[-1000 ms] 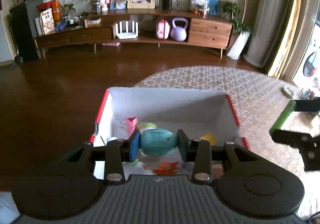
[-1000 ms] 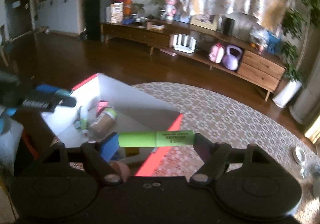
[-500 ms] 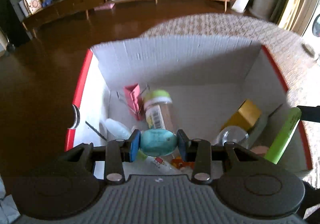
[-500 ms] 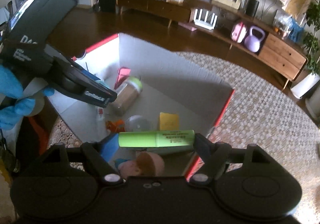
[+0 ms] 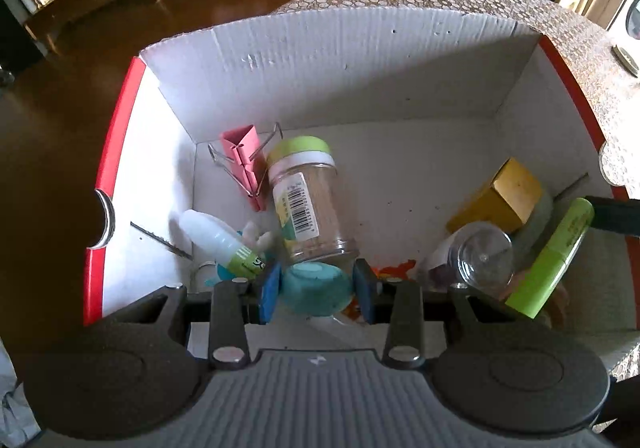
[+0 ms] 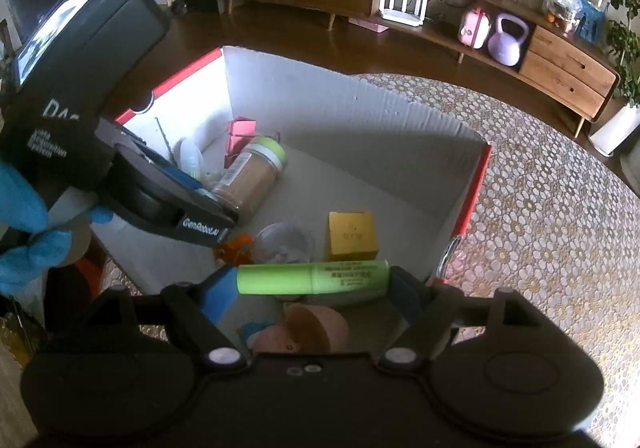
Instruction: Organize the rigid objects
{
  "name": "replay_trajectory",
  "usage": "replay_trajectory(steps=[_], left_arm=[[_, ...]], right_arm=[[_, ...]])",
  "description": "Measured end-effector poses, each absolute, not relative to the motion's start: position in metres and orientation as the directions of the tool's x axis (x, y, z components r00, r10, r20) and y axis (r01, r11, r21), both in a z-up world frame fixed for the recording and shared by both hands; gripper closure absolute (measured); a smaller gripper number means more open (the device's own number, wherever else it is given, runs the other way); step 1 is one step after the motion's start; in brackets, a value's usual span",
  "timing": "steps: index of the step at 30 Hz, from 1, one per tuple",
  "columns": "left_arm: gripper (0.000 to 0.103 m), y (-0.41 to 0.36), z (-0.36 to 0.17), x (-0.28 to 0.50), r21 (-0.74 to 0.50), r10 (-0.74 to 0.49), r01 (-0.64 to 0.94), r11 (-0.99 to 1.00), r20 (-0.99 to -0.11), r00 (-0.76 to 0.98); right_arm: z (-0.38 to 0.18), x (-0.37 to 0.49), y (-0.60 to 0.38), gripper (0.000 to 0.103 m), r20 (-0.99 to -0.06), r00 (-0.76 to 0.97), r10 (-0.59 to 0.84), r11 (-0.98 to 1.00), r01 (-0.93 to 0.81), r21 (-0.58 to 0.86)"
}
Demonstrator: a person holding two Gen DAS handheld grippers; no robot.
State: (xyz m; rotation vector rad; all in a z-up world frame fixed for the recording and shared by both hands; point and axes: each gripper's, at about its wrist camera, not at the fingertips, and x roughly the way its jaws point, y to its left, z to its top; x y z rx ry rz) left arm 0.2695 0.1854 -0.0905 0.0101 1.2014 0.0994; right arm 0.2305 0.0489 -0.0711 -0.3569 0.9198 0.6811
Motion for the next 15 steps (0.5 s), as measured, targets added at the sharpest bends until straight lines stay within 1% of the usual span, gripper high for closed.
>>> replay_trajectory(steps=[5,6,8,13,15], left_arm=[[0.063,0.185,-0.089,0.266,0.035,0.063,-0.082,0.996,-0.929,0.365],[0.061,0.185,-0.088,0.264,0.035,0.064,-0.085,0.996,-0.927,0.37],[0.052,0.184,-0.086,0.259,0.036,0.067,-0.09,0.995,-0.922,0.38],[0.052,0.181,-0.075,0.246,0.039,0.079,-0.102,0.994,-0.901,0.427],[0.052,0.18,-0.068,0.239,0.039,0.082,-0.105,0.994,-0.891,0.447]], right_arm=[[-0.069,0.225,0.045,0.021,-0.812,0.435,0.39,0.736,-0.677,-0.009],[-0.069,0.224,0.044,0.021,-0.81,0.437,0.391,0.736,-0.677,-0.01],[-0.066,0.222,0.041,0.019,-0.801,0.444,0.401,0.739,-0.673,-0.004],[-0.056,0.215,0.035,0.016,-0.783,0.452,0.427,0.739,-0.673,0.015],[-0.051,0.212,0.031,0.013,-0.772,0.456,0.443,0.739,-0.673,0.026]])
